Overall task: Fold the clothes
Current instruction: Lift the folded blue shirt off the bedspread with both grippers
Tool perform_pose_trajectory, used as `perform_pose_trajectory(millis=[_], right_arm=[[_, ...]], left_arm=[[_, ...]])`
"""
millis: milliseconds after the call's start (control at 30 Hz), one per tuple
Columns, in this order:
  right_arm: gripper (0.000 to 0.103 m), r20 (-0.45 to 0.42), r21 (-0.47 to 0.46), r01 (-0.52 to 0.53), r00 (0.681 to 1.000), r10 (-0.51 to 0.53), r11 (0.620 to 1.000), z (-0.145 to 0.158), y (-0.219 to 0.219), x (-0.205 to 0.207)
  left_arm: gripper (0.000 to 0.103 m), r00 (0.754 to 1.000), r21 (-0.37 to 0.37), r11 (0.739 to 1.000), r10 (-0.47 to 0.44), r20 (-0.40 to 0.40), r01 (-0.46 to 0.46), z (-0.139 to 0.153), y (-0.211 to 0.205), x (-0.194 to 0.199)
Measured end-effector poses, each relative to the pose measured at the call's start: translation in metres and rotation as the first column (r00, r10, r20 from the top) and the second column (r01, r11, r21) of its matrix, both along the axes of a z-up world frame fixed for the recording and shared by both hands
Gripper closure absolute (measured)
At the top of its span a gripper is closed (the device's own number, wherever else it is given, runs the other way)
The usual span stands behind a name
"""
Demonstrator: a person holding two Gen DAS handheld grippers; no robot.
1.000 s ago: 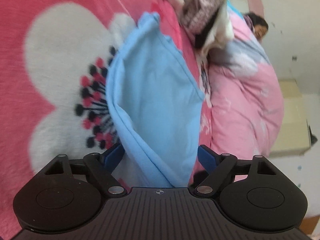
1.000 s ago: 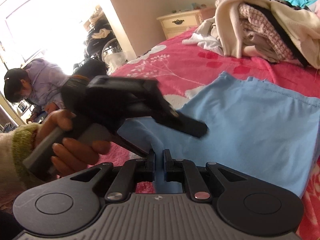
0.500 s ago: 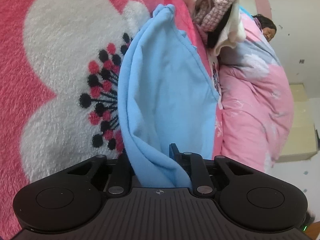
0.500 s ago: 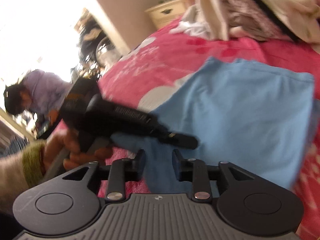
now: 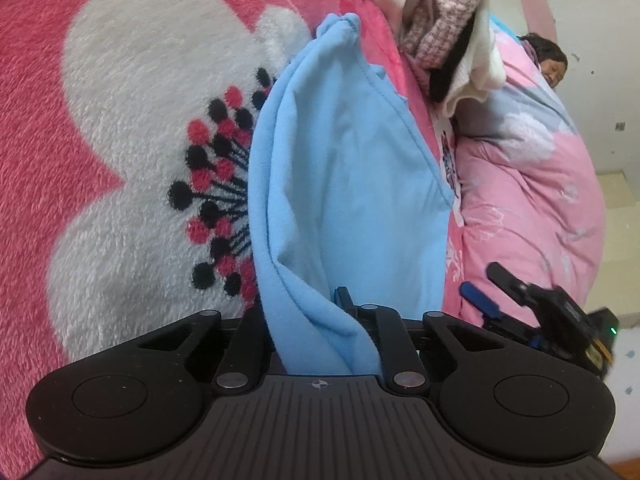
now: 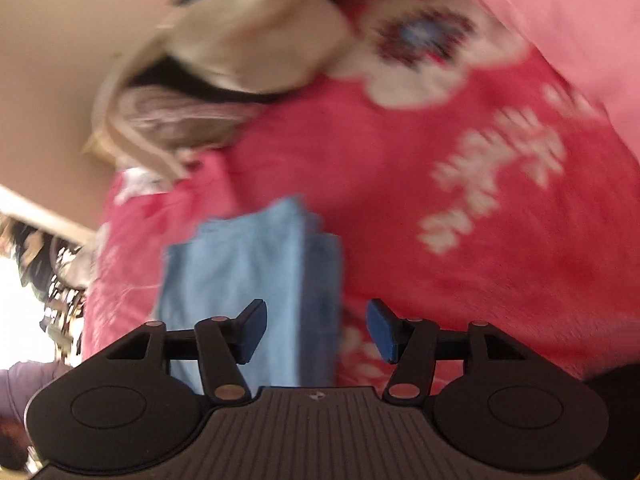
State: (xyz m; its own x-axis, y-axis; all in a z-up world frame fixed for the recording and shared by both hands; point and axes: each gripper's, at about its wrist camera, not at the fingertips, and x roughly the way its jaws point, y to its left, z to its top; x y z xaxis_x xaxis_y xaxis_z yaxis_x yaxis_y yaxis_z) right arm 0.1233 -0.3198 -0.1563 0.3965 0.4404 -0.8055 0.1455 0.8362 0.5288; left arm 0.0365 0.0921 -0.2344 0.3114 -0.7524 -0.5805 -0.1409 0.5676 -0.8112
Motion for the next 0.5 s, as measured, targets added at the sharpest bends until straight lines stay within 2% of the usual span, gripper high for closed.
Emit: perform_pose_trajectory(millis=[33, 133, 267, 400, 500], right_arm=[[0.037, -0.04, 0.014, 0.018, 0.999, -0.018, 1.0, -0.008, -0.004, 0.003], [0.033, -0.082, 0.063, 0.039, 0.996, -0.034, 0.997, -0.026, -0.006, 0.005], [0.028, -0.072, 0.107, 0.04, 0.997, -0.032, 0.993, -0.038, 0.0, 0.008], [0.028, -0.058, 0.149, 0.028, 0.998, -0.019, 0.988, -0.042, 0.006, 0.022], [0.028, -0.05, 0.227, 0.054, 0.998, -0.044, 0.972, -0.052, 0.006, 0.038]], left_arm=[[0.09, 1.0, 0.004, 1.0, -0.001, 0.003, 0.001, 0.0, 0.0, 0.0], [0.091, 1.0, 0.015, 1.0, -0.004, 0.009, 0.004, 0.001, -0.002, 0.0], [0.091, 1.0, 0.024, 1.0, -0.009, 0.013, 0.009, 0.002, -0.003, 0.0], [0.091, 1.0, 0.025, 1.0, -0.012, 0.014, 0.012, 0.002, -0.003, 0.001], [0.091, 1.0, 0.025, 1.0, -0.013, 0.014, 0.013, 0.001, -0.003, 0.001]])
